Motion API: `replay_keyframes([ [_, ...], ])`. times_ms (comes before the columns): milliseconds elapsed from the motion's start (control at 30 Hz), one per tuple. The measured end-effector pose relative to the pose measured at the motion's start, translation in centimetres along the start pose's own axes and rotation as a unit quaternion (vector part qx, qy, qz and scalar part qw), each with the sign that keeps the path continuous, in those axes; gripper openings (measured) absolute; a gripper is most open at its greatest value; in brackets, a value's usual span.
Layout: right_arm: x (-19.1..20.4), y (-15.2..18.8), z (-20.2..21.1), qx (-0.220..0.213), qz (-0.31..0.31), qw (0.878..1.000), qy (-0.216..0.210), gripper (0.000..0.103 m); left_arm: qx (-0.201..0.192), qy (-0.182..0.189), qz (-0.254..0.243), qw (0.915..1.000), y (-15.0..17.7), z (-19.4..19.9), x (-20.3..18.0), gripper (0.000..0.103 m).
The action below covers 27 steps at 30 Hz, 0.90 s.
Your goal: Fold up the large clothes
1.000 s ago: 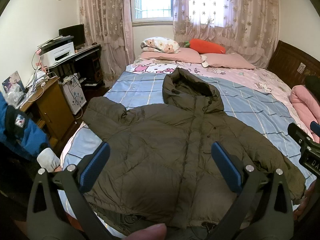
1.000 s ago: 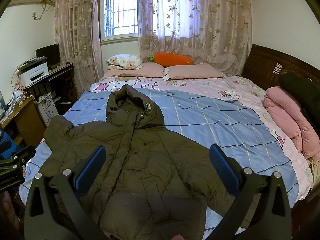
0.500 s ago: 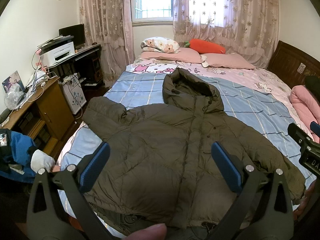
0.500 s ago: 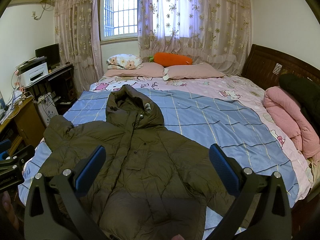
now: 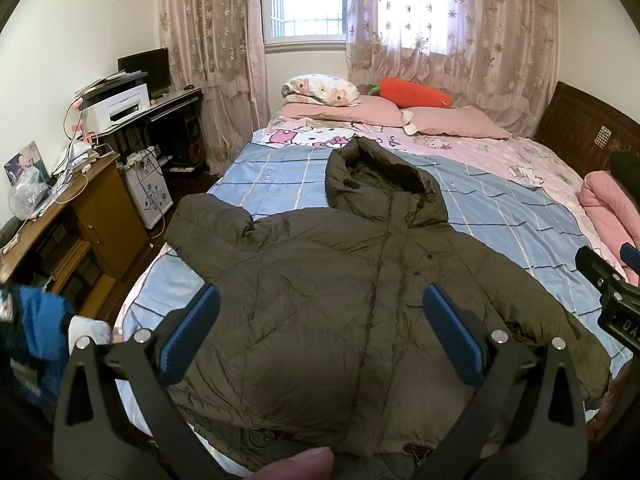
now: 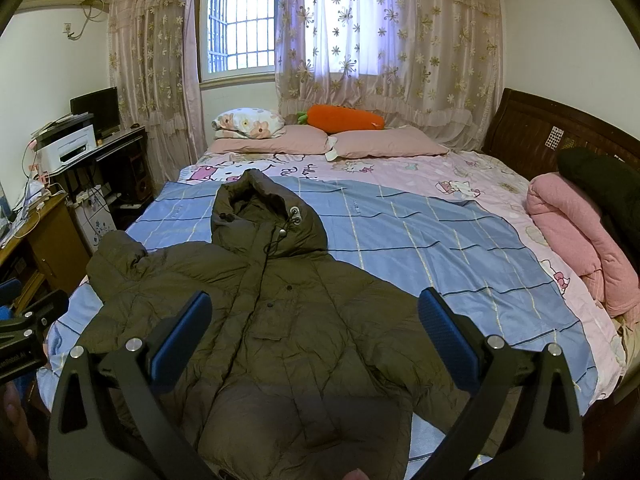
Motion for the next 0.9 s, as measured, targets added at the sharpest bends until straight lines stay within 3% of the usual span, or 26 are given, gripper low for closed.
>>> replay_keyframes([
  [367, -0.7, 0.1, 0.2, -0.002, -0.005, 1.000, -0.001, 0.102, 0.007, -0.006, 0.006, 0.9999, -0.8, -0.3, 1.4, 0.101],
  [533, -1.8, 0.2, 0.1, -0.004, -0.011, 1.000, 0.000, 0.102, 0.048, -0.013, 0.027, 0.9984, -1.7, -2.4, 4.8, 0.101],
  [733, -4.5, 0.6, 0.9, 0.001, -0.023, 1.000, 0.003, 0.102, 0.049, -0.039, 0.020, 0.9978, -3.2, -4.0, 8.4, 0.101],
  [900, -6.2, 0.9, 0.9, 0.008, -0.036, 0.999, 0.008, 0.102, 0.053, -0.014, 0.030, 0.9980, -5.2, -5.6, 11.7, 0.101],
])
Point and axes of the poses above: each gripper's, at about its wrist camera, not at the fingertips, and z roughly against the way its jaws point, x to its left, y to its underside, the point moved 5 cm from there along -z, roughly the way its jaws point, and after that the axes turned 7 degrees about z, right-handed, at the moved point
